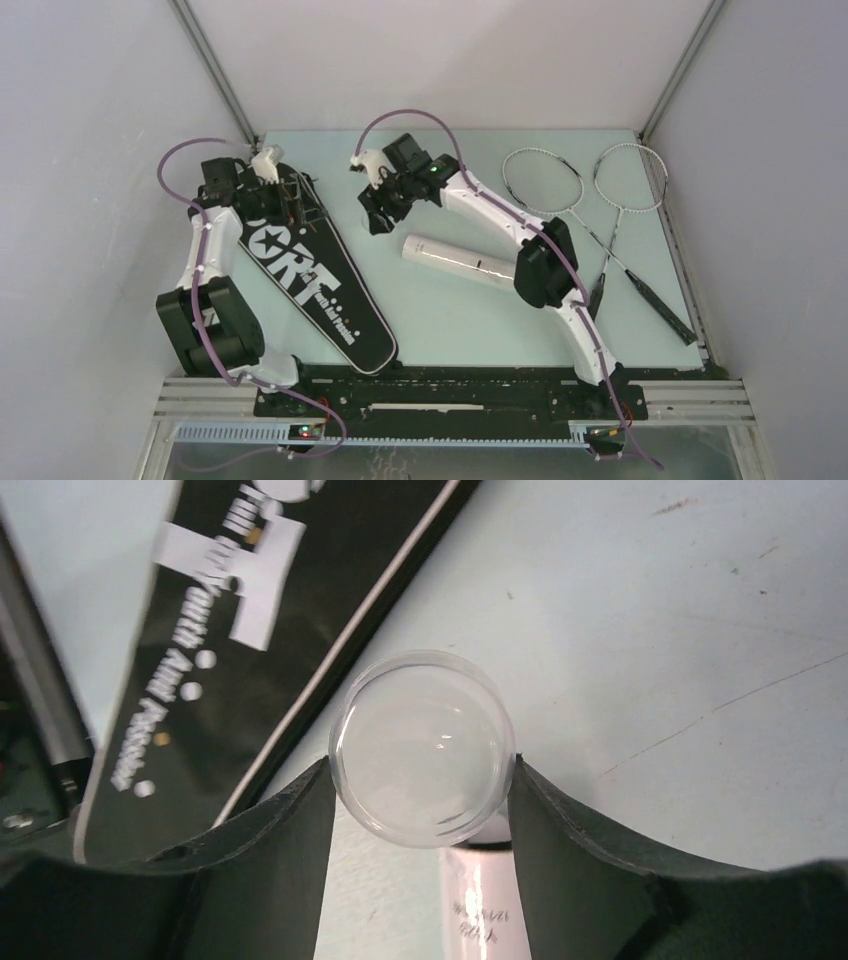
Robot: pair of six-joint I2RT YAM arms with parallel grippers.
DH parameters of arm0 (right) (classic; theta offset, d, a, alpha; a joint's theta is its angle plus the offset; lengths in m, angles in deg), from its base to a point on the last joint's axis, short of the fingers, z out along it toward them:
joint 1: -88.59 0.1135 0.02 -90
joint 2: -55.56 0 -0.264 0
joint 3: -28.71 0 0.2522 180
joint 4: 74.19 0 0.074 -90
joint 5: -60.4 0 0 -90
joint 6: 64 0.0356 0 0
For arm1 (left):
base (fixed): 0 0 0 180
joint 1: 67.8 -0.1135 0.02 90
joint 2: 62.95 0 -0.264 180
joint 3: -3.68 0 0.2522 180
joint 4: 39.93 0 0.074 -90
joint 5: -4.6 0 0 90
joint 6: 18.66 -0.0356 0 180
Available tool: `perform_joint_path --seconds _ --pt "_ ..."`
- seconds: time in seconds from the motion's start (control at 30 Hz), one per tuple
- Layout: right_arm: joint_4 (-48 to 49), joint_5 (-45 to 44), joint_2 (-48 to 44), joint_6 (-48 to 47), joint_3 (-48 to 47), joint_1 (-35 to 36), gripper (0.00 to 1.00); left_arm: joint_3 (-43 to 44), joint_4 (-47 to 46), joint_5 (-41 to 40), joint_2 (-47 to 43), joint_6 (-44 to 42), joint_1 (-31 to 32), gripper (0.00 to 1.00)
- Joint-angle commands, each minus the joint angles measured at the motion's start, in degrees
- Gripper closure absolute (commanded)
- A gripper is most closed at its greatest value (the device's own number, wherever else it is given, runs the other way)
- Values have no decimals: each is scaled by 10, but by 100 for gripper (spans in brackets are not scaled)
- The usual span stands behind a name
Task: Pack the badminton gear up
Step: Pick up the lid from the center of the board.
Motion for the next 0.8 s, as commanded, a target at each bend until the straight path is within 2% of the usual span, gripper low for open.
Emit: perform_joint_path --seconds 0.0,0.23,0.57,0.77 --pt "13 94 -81 39 18 -17 36 6 -18 185 22 82 -3 8" --pt "21 174 -138 63 44 -36 38 -19 -170 279 20 280 32 14" --pt "46 254 -177 93 75 -67 40 -64 -458 302 7 594 92 25" --pt "68 266 -200 107 107 -83 40 -86 -762 291 29 887 138 28"
